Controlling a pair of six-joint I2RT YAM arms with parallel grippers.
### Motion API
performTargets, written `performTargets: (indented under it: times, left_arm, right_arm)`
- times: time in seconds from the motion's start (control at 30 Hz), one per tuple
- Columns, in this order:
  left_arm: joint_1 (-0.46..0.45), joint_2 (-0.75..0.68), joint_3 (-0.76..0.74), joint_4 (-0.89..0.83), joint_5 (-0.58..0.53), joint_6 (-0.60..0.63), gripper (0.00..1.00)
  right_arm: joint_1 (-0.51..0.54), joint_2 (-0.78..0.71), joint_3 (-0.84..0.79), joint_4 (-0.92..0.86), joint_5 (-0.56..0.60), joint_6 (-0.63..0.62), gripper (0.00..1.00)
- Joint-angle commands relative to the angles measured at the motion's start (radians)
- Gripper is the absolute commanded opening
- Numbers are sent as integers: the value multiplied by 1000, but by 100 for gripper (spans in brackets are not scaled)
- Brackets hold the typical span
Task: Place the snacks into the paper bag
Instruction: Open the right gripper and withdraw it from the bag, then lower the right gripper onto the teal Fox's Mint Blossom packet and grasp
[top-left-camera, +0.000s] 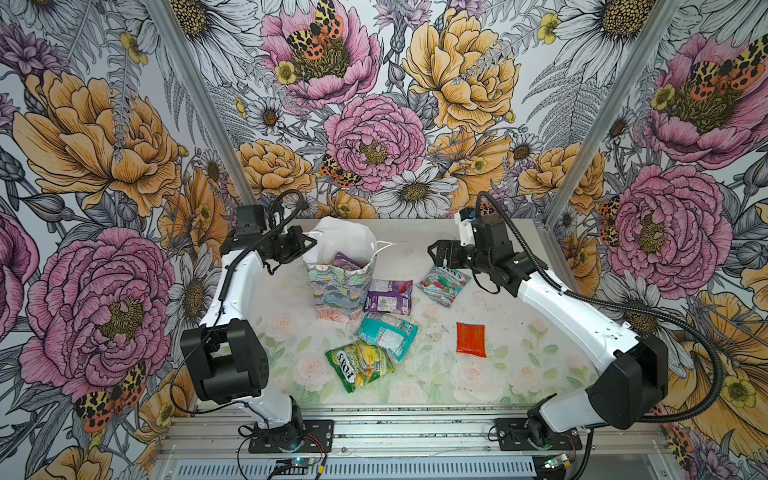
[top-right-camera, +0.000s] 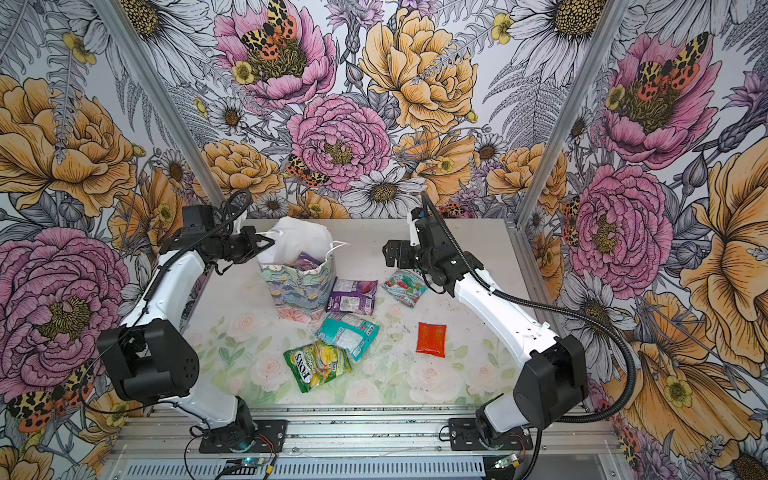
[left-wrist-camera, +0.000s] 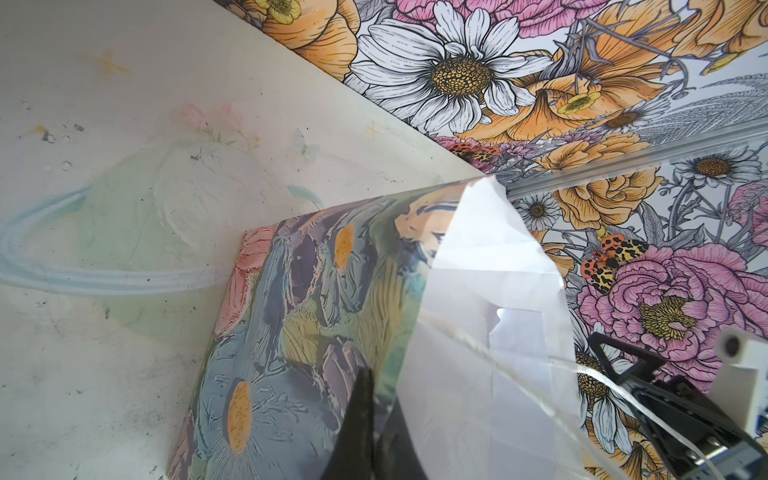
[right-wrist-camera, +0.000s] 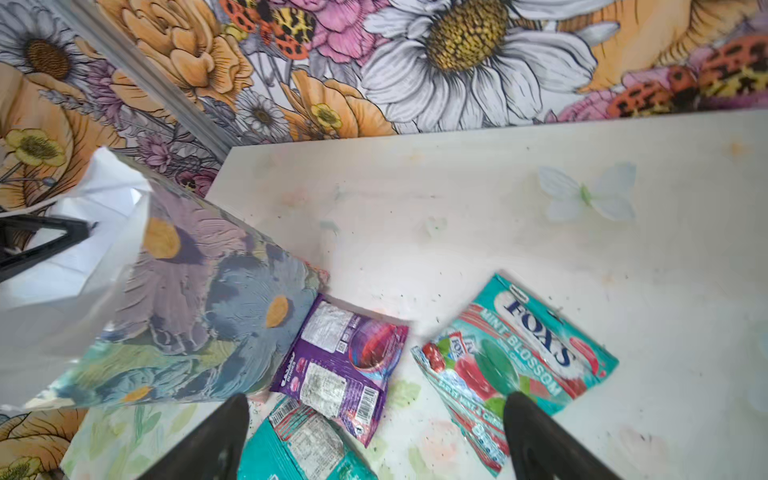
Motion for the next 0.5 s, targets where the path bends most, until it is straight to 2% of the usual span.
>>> performTargets:
  times: [0.0, 0.23, 0.47]
  left_arm:
    - [10, -27, -19, 2, 17, 1, 0]
    - [9, -25, -22, 2, 16, 1, 0]
    - [9, -28, -26, 2, 16, 1, 0]
  right_arm:
    - [-32, -55, -106, 75, -7, 122, 95]
    - [-123, -78, -348, 190, -42, 292, 90]
    - [-201, 0, -468, 378, -135, 437, 84]
